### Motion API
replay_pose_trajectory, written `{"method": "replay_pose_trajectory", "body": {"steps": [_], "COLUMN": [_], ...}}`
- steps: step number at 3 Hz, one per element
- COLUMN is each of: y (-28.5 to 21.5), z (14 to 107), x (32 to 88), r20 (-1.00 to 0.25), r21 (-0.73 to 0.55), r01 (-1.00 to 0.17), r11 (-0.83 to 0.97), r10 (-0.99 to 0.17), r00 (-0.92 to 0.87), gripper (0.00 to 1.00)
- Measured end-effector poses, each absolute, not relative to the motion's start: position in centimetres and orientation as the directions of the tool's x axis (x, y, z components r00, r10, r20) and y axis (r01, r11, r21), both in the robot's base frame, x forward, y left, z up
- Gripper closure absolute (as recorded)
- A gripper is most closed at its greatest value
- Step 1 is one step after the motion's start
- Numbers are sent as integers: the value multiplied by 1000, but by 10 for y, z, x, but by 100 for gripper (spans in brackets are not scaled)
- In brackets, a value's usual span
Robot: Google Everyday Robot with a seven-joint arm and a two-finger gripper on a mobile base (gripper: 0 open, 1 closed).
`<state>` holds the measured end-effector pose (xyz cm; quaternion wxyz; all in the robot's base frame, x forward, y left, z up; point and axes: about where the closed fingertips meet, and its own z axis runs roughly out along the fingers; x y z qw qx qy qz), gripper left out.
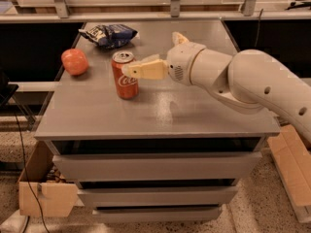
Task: Place coke can upright
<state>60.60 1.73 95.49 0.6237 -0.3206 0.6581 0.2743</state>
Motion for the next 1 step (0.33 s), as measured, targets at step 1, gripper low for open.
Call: {"method": "replay_pose_trajectory", "body": {"steps": [1], "y": [7], "z": [961], "x": [606], "r20": [-996], "r21": [-43], "r01": [-764], "r11": [644], "r10": [-87], "r00": [-17], "gripper": [0]}}
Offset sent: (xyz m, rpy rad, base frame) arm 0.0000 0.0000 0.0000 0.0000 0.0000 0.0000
